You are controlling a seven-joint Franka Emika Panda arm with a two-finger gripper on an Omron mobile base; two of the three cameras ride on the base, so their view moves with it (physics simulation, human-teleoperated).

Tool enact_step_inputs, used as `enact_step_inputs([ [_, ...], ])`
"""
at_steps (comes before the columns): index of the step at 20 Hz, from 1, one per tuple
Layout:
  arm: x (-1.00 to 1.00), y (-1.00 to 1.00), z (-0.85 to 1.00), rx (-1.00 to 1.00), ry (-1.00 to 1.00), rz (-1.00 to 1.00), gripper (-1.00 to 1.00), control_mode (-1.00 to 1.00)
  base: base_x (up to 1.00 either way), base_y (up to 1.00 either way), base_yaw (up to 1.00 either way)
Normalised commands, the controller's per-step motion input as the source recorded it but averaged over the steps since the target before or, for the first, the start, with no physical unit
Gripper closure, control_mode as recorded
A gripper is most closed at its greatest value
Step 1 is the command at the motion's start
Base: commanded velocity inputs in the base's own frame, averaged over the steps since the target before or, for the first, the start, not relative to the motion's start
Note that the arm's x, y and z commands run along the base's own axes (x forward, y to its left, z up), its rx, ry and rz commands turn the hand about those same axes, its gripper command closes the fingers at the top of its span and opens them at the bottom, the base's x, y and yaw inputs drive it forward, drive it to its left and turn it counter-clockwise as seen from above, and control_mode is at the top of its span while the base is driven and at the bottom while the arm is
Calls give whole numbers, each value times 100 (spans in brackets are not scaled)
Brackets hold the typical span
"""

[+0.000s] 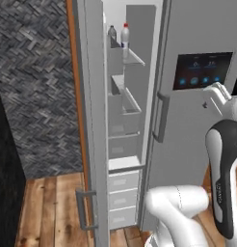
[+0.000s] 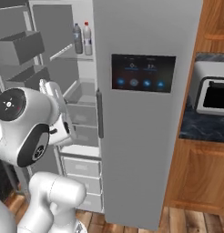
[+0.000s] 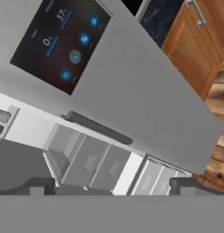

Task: Take the bottled waters from the counter and place them in the freezer to freeze. Close the freezer door after placing the bottles.

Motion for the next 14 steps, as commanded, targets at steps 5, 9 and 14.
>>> enact_step_inputs([
  [5,0,0,0,0,0,0,-100,100,-80,18,7],
  [9,0,0,0,0,0,0,-100,100,-32,50,12],
  [14,0,0,0,0,0,0,-100,100,-5,65,13],
])
